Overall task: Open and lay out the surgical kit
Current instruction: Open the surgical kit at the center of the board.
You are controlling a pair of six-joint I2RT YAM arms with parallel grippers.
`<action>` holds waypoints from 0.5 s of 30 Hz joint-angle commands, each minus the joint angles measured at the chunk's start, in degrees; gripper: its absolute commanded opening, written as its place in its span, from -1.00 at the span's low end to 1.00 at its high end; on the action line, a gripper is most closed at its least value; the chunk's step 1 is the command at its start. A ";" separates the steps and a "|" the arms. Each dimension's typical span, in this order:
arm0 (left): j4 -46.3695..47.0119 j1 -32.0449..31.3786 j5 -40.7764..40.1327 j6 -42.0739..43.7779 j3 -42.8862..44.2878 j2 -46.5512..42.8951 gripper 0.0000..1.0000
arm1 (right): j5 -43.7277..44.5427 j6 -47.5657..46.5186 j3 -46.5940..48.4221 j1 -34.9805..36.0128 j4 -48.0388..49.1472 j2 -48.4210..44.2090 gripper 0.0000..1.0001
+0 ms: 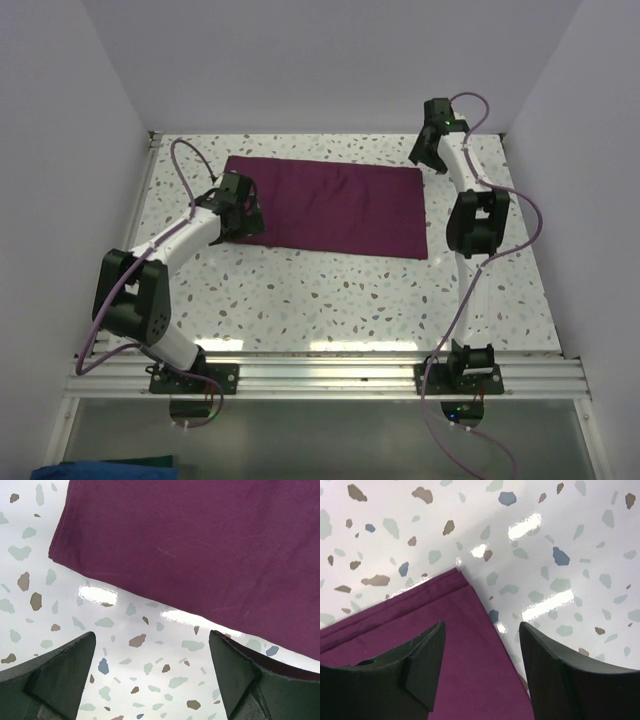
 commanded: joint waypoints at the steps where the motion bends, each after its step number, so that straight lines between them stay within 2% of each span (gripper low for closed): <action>1: 1.18 0.23 0.03 1.20 0.87 0.75 0.98 | 0.99 1.18 3.02 -0.74 2.88 2.46 0.28; 5: 1.53 0.23 -0.14 1.02 1.31 1.98 0.98 | -0.08 1.35 4.35 -0.74 3.85 5.01 0.16; 15: 1.18 0.31 -0.76 1.64 3.15 3.65 0.98 | -2.71 2.93 5.05 -1.26 8.50 8.27 0.09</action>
